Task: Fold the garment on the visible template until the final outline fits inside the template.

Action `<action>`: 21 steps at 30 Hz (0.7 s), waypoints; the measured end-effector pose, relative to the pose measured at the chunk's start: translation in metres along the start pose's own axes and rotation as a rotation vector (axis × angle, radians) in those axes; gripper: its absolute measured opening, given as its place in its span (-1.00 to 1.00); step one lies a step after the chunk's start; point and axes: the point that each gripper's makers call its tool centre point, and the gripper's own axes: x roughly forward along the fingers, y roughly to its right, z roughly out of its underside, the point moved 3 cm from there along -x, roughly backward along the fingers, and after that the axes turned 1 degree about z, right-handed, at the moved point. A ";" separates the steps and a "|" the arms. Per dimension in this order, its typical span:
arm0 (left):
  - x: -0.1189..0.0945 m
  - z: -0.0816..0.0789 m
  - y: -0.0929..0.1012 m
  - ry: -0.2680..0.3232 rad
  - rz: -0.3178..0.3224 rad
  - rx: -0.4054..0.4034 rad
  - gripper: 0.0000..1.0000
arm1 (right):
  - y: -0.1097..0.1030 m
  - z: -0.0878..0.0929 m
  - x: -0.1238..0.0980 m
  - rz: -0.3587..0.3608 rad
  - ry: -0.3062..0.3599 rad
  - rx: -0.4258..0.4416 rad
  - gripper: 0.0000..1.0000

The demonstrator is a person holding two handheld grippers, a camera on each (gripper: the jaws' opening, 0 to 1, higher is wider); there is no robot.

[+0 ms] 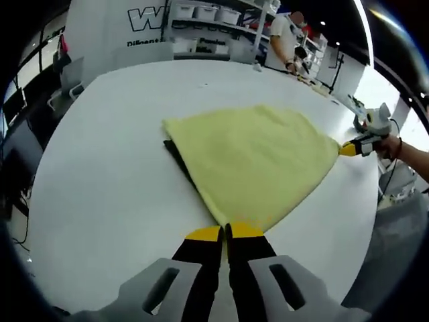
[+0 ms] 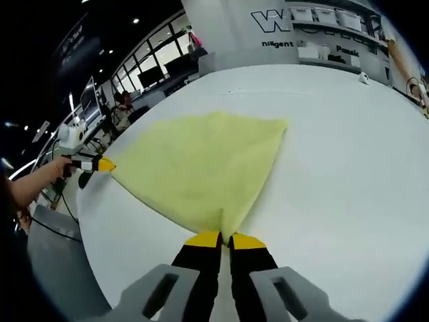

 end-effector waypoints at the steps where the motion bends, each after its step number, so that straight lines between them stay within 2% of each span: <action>1: -0.001 0.001 0.001 0.002 0.001 0.001 -0.89 | -0.002 0.002 -0.001 -0.003 -0.004 -0.005 -1.00; 7: -0.009 0.011 0.004 -0.009 0.009 0.008 -0.89 | -0.005 0.009 -0.005 -0.011 -0.015 -0.005 -1.00; 21: -0.015 0.022 0.007 -0.031 -0.015 0.023 -0.89 | -0.014 0.024 -0.011 -0.026 -0.032 -0.004 -1.00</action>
